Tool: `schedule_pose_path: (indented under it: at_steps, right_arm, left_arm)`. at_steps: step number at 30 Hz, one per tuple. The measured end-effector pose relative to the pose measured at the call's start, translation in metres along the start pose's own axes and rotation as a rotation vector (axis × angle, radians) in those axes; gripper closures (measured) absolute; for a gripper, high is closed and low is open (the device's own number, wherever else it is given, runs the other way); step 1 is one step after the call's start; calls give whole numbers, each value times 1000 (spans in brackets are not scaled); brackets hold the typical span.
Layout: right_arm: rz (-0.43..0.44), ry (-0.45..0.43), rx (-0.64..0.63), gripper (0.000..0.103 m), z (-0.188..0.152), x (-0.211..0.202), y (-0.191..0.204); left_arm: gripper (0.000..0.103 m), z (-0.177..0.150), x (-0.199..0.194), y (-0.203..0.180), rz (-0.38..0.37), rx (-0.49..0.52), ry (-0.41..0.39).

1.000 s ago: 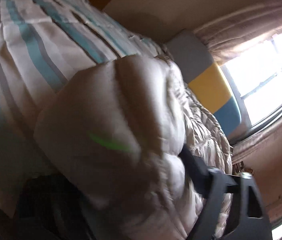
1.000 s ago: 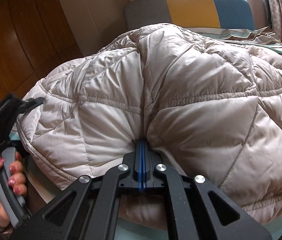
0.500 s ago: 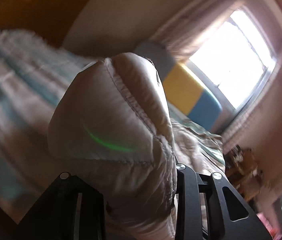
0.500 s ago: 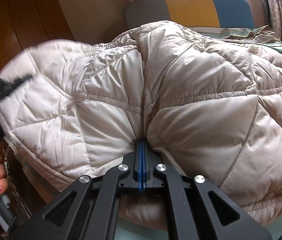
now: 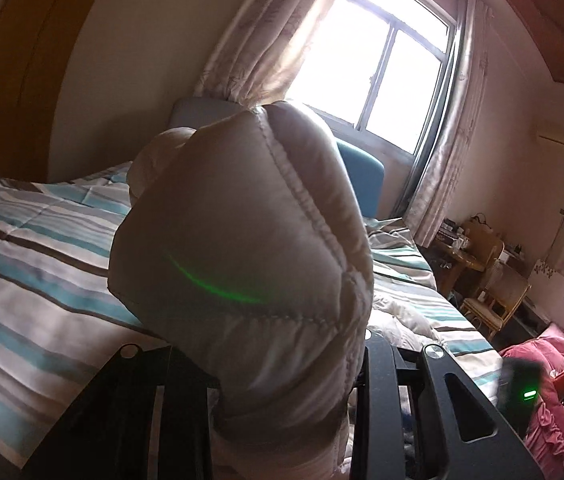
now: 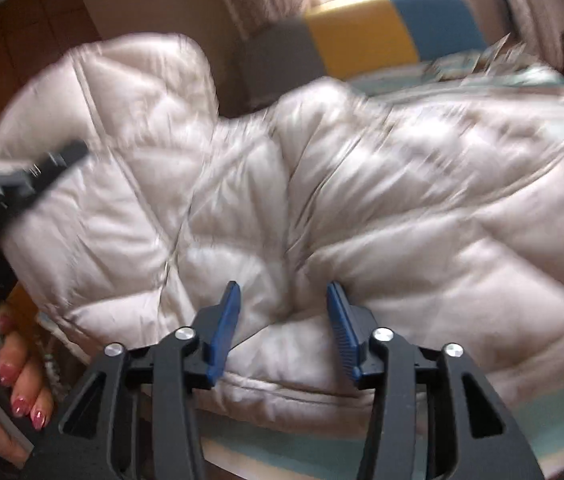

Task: Fold large clothes
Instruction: 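Lift the folded jacket with the left tool while the right tool opens and releases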

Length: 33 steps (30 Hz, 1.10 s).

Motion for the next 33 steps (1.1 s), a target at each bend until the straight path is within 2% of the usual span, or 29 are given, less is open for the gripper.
schedule_pose_path:
  at_steps: [3, 7, 10, 13, 18, 28, 33]
  right_arm:
    - [-88, -41, 15, 58, 13, -24, -32]
    - [-276, -112, 60, 55, 19, -59, -91]
    - [-354, -74, 105, 51, 10, -65, -128]
    - [-359, -49, 114, 51, -1, -63, -142]
    - [-368, -33, 62, 51, -5, -57, -132]
    - [-296, -49, 196, 50, -12, -68, -137]
    - [-277, -58, 240, 50, -11, -78, -135]
  left_arm:
    - [73, 1, 1, -2, 0, 11, 0]
    - [73, -2, -7, -11, -8, 38, 0]
    - [73, -1, -8, -14, -19, 59, 0]
    - [73, -4, -7, -25, -39, 83, 0]
    - [73, -12, -1, -52, -78, 161, 9]
    - [73, -42, 8, -108, -192, 298, 38]
    - [71, -68, 18, -132, -234, 386, 83]
Point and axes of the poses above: each gripper's, at about its wrist camera, not at the fingertips, and x roughly the way its jaws point, y to its left, z to its top, the point moved 7 cm from there along x, roughly the way its jaws point, and after that the axes turned 11 degrees about -y, right-handed, at the moved point
